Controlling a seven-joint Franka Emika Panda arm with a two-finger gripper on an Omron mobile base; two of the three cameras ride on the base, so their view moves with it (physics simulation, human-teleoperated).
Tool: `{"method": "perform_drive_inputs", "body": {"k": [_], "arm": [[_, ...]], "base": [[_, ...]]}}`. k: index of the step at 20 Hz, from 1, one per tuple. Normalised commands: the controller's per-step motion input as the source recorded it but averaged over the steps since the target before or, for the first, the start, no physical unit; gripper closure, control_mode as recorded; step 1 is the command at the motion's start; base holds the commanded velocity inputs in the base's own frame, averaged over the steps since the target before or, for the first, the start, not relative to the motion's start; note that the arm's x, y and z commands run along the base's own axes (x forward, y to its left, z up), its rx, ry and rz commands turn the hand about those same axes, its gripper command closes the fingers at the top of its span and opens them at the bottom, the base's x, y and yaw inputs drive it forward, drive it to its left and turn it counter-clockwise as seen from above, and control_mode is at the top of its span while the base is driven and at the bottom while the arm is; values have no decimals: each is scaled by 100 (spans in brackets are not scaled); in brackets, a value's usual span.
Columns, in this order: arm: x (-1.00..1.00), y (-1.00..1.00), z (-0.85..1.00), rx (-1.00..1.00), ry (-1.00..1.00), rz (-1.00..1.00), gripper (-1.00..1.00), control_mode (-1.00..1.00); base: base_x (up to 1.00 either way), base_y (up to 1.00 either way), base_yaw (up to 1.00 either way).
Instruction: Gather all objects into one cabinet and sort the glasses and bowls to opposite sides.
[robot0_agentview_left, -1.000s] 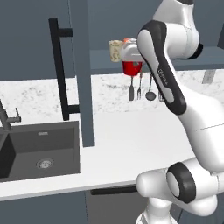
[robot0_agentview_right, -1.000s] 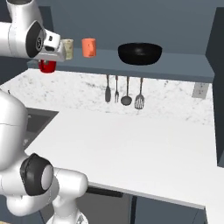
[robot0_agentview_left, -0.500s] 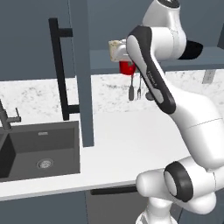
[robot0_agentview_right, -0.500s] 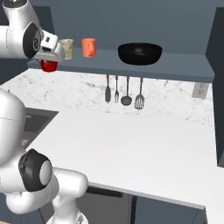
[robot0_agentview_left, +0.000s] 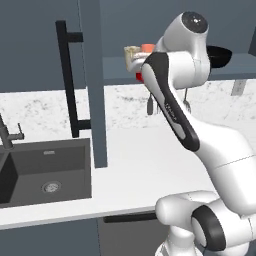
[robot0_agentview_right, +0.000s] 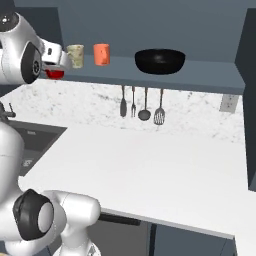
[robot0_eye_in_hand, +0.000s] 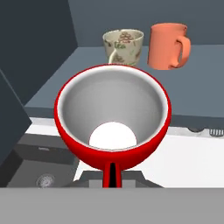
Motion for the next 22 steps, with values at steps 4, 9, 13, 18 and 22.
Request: {"method": "perform_drive_inputs", "body": {"k": [4, 9, 13, 18, 22], "arm": [[0, 0, 39, 0, -7, 0, 100, -100], [0, 0, 34, 6, 11, 0, 100, -100], [1, 0, 12, 7, 29, 0, 100, -100], [28, 12, -9, 0, 9, 0, 100, -100], [23, 30, -36, -3, -3, 0, 100, -100]], "base": [[0, 0, 0], [0, 0, 0], [0, 0, 0], [0, 0, 0], [0, 0, 0]]}}
